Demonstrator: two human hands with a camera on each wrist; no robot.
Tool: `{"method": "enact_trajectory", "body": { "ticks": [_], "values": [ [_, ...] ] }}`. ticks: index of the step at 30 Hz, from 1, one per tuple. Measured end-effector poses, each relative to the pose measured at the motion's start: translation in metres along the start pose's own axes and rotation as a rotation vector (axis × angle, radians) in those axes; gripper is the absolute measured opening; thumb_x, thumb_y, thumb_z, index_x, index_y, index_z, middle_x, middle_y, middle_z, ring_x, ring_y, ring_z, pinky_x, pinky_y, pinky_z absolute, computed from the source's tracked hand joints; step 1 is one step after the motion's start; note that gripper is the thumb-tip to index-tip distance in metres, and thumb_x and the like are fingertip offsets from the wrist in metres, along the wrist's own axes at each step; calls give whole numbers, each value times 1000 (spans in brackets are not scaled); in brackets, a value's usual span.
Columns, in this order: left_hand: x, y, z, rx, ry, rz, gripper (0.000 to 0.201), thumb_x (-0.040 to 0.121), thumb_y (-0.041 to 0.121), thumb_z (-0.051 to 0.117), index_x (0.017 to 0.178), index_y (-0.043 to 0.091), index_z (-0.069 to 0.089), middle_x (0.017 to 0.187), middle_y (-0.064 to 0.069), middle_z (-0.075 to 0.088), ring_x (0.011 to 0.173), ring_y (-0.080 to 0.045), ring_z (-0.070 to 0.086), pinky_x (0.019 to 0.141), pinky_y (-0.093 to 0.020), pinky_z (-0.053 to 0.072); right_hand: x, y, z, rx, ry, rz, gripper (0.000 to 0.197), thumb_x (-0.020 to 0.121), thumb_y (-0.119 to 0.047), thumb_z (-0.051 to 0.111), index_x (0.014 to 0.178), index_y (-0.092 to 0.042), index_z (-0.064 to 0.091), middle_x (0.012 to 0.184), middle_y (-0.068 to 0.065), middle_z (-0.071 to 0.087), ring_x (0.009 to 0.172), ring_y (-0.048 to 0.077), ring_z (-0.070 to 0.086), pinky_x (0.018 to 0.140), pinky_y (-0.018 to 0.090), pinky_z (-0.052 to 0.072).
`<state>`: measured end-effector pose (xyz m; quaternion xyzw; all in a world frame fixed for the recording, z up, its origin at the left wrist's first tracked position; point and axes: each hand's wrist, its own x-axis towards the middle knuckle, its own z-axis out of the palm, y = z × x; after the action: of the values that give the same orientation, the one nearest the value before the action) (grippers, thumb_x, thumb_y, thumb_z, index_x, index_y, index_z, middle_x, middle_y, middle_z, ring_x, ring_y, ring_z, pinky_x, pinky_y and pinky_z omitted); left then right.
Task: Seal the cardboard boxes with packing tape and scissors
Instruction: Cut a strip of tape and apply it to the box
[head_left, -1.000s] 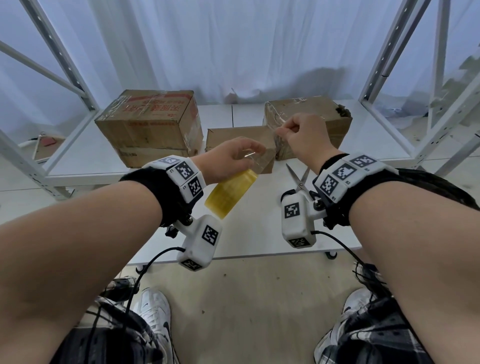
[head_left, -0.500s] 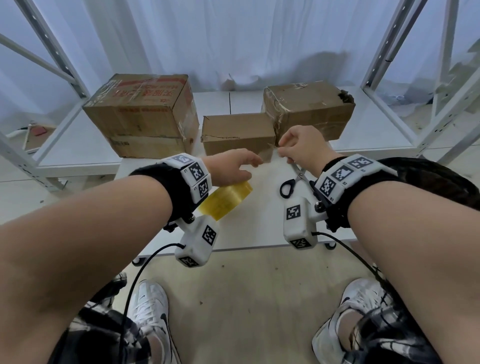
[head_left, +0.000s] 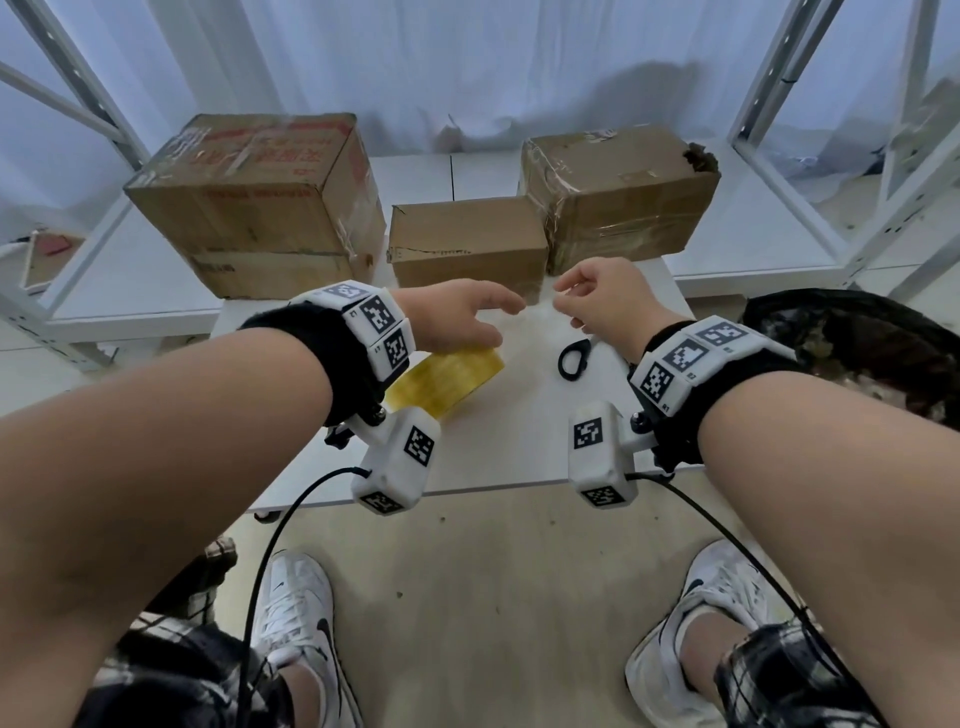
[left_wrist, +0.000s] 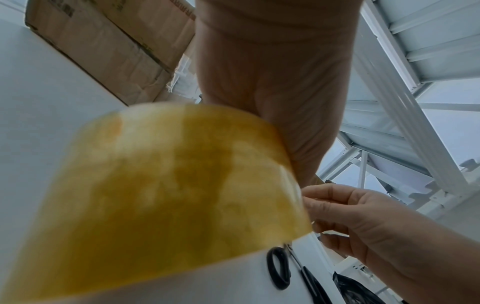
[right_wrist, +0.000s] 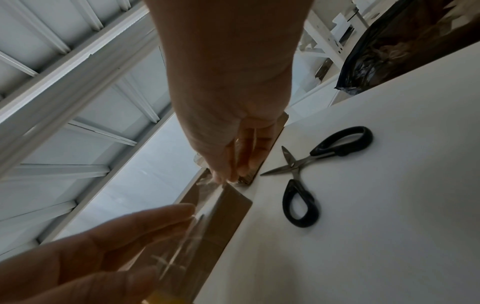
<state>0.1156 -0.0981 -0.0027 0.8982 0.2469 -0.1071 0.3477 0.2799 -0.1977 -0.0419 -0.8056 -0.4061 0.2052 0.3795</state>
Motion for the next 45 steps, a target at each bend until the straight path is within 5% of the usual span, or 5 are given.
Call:
{"method": "enact_trajectory", "body": {
  "ticks": [16, 19, 23, 36, 45],
  "values": [
    [-5, 0, 2, 30, -33, 46, 52, 96, 5, 48, 143, 26, 41, 147, 10, 41, 138, -7, 31, 108, -18, 19, -3, -10, -1, -7, 8, 37, 16, 92, -15, 55, 77, -22, 53, 84, -1, 59, 89, 25, 65, 73, 34, 54],
    [-5, 0, 2, 35, -21, 44, 52, 96, 7, 50, 143, 26, 41, 145, 10, 42, 137, -7, 32, 106, -17, 21, -4, -10, 2, 7, 2, 59, 3, 92, -16, 56, 91, -19, 55, 91, 2, 59, 86, 24, 65, 67, 30, 52],
    [-5, 0, 1, 56, -9, 37, 52, 96, 10, 52, 144, 24, 40, 145, 9, 42, 137, -9, 32, 105, -18, 21, -2, -5, 0, -47, 24, 136, 38, 90, -17, 58, 125, -13, 45, 105, 5, 52, 92, 24, 60, 79, 36, 52],
    [-8, -5, 0, 32, 21, 53, 53, 96, 12, 54, 145, 23, 38, 142, 7, 45, 138, -8, 33, 103, -17, 22, -19, 23, 9, -640, -119, 397, 47, 86, -43, 62, 114, -7, 50, 94, 9, 54, 85, 26, 54, 72, 32, 45],
    [-15, -10, 2, 74, 40, 96, 54, 97, 15, 53, 147, 22, 33, 144, 1, 42, 135, -12, 36, 101, -17, 28, -21, 18, 21, -641, -109, 419, 52, 89, -12, 54, 136, -2, 32, 117, 20, 58, 106, 40, 58, 89, 48, 48]
  ]
}}
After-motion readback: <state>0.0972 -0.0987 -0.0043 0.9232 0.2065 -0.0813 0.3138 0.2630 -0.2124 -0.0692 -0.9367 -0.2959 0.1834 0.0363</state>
